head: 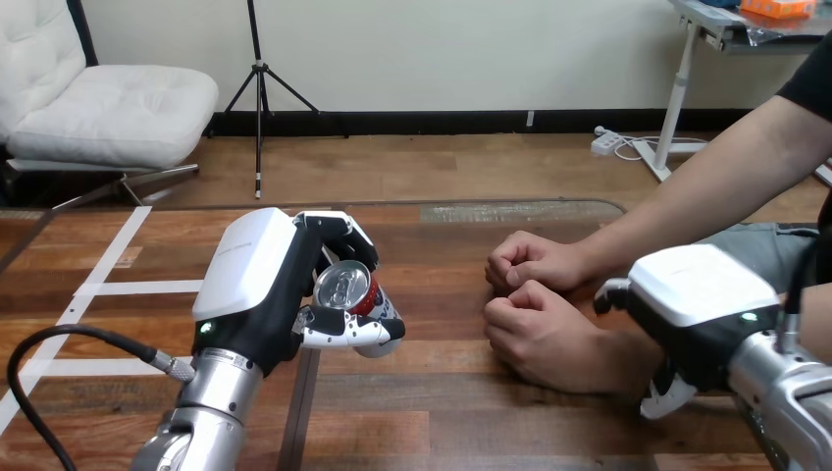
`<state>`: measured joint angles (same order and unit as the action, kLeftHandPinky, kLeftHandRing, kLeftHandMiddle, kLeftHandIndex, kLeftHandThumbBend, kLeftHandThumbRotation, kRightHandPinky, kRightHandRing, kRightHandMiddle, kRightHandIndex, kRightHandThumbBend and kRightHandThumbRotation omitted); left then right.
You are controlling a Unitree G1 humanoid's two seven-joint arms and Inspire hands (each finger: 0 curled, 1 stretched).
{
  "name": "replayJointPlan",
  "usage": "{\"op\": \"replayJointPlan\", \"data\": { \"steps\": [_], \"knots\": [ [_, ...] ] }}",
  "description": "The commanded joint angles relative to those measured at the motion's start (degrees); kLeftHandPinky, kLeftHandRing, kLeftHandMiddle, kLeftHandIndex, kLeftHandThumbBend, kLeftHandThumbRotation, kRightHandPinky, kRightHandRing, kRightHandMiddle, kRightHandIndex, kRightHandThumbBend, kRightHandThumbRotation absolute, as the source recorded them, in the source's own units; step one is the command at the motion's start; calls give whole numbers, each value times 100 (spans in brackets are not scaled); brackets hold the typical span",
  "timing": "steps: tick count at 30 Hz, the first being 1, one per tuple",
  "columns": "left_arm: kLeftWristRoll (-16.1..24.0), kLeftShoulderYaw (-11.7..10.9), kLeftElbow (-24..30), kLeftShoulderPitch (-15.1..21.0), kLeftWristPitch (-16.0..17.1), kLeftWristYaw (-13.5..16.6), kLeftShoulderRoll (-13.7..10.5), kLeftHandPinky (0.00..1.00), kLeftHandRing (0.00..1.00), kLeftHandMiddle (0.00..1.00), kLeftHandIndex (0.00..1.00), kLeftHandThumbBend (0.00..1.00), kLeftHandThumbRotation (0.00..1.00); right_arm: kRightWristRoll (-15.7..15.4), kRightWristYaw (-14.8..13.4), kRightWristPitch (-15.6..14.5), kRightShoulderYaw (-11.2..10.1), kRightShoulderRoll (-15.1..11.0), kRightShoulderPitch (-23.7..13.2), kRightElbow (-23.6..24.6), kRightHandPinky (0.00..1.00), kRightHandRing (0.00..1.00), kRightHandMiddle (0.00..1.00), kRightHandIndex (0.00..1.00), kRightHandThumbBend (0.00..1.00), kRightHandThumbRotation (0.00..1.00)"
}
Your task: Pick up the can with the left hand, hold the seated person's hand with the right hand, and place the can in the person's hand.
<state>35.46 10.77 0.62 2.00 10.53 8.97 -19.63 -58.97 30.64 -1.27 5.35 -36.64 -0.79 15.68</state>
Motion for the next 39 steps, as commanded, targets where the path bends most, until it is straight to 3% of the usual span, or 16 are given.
{"op": "replayJointPlan", "data": {
  "steps": [1,17,30,39],
  "knots": [
    [-72,-169,289,202,176,114,-16,28,33,40,43,70,0,-192,107,-80,112,-191,-477,-64,76,79,79,77,77,8],
    [-77,-215,299,178,201,99,-35,27,33,40,43,70,0,-474,500,-258,380,-130,-703,-216,71,77,77,75,76,10],
    [-77,-248,321,155,202,107,-35,28,33,40,43,70,0,-640,687,-411,523,-65,-822,-339,69,75,77,74,77,15],
    [-69,-255,293,159,238,123,-57,27,32,40,43,70,0,-700,733,-568,602,-21,-877,-418,69,74,76,73,79,12]
  ]
}}
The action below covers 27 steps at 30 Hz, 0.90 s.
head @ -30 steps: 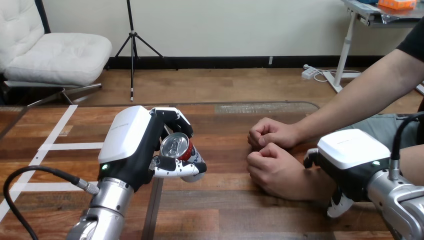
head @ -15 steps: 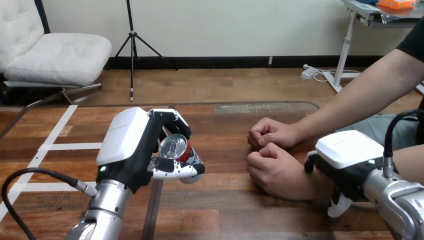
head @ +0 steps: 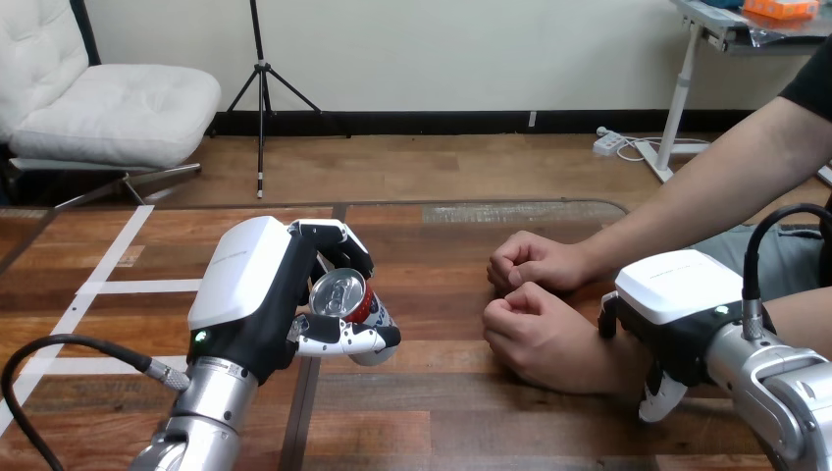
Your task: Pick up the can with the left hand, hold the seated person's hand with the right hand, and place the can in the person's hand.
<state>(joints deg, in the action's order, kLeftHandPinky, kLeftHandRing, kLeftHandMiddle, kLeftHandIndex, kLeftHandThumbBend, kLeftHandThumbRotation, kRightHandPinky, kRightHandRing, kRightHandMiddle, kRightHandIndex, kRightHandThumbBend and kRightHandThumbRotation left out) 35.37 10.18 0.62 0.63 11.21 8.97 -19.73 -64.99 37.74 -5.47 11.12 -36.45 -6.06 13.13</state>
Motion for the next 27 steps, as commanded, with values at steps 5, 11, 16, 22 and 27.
{"op": "replayJointPlan", "data": {
  "steps": [5,11,16,22,27],
  "knots": [
    [-41,-199,317,289,108,91,-41,27,32,39,43,70,0,-131,17,-175,53,-60,-353,-194,69,74,76,73,77,11],
    [-65,-203,324,279,99,68,-36,27,32,39,43,70,0,-164,15,-264,55,-52,-346,-208,69,75,77,74,76,9],
    [-69,-203,314,278,109,65,-43,27,32,40,43,70,0,-228,61,-390,77,-22,-368,-250,70,76,79,76,76,9],
    [-31,-201,290,283,116,99,-54,27,32,40,43,70,0,-243,-22,-445,79,-28,-353,-278,71,77,80,77,77,8],
    [-46,-206,272,286,143,108,-59,27,33,40,43,71,0,-306,-43,-509,87,-26,-349,-289,72,78,81,79,77,9]
  ]
}}
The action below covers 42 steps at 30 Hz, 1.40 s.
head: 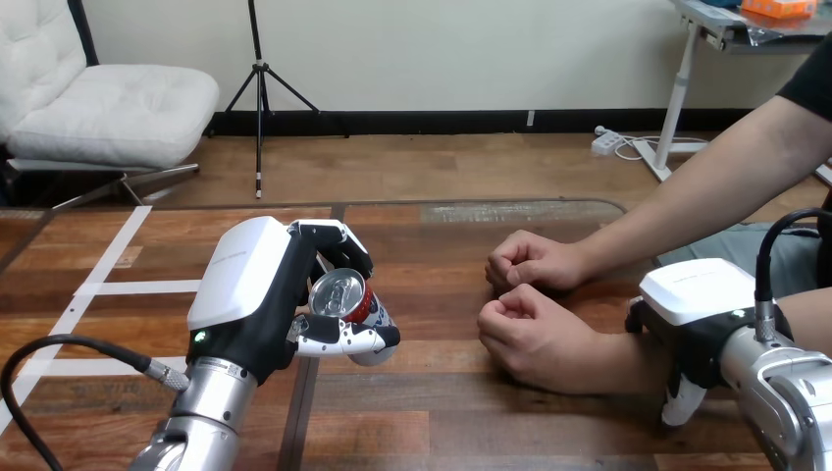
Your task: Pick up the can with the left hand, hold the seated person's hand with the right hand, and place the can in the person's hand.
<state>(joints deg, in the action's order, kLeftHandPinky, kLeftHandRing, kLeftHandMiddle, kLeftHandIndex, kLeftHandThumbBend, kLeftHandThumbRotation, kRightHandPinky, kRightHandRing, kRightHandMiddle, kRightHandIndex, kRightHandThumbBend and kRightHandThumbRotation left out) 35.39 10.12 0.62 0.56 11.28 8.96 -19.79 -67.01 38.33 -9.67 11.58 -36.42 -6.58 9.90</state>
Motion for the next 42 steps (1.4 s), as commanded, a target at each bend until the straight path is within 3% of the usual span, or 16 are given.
{"op": "replayJointPlan", "data": {
  "steps": [1,20,42],
  "knots": [
    [-47,-200,270,293,138,110,-55,27,33,40,43,71,0,-113,-104,-100,40,-25,-298,30,72,78,81,79,77,9],
    [-60,-213,306,297,119,85,-65,27,33,40,43,71,0,-279,7,-368,111,29,-318,-15,77,83,86,84,76,13],
    [-66,-216,324,292,82,46,-65,26,32,39,43,70,0,-238,-338,-356,244,103,-337,-288,73,78,81,79,75,9]
  ]
}}
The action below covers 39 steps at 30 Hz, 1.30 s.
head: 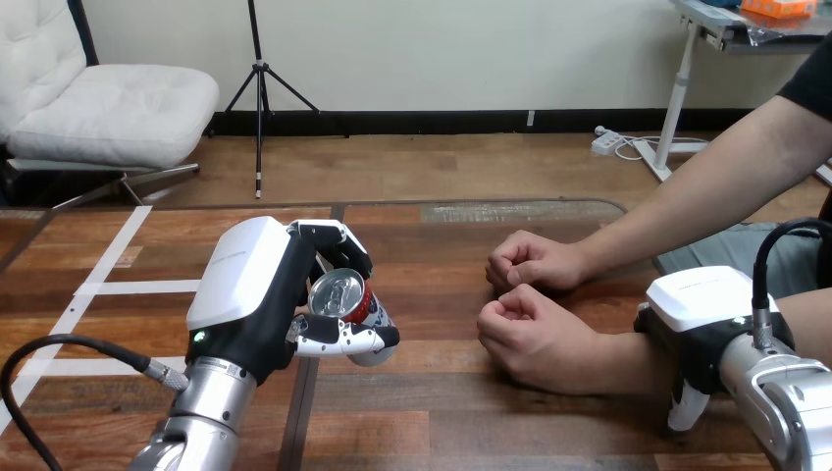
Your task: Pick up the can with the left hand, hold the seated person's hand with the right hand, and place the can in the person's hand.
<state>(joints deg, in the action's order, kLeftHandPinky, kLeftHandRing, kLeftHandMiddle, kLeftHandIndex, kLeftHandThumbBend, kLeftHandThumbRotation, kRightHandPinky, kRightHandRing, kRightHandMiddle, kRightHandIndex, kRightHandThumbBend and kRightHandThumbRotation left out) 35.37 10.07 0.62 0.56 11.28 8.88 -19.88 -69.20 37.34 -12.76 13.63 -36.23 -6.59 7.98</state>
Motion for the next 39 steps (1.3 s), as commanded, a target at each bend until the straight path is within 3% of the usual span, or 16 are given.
{"op": "replayJointPlan", "data": {
  "steps": [1,8,20,39],
  "knots": [
    [-63,-211,322,293,82,54,-56,27,32,39,43,70,0,-8,-275,-39,44,87,-338,-116,72,77,80,78,76,9],
    [-53,-210,309,298,88,61,-58,27,32,39,43,70,0,76,-428,-46,70,150,-375,-256,67,73,77,75,75,8],
    [-60,-216,320,278,119,76,-64,27,32,39,43,70,0,148,-660,79,247,118,-503,-599,47,57,63,66,75,7],
    [-11,-239,366,230,118,83,-80,27,33,40,43,70,0,430,-1434,188,390,253,-637,-1215,33,47,54,58,76,0]
  ]
}}
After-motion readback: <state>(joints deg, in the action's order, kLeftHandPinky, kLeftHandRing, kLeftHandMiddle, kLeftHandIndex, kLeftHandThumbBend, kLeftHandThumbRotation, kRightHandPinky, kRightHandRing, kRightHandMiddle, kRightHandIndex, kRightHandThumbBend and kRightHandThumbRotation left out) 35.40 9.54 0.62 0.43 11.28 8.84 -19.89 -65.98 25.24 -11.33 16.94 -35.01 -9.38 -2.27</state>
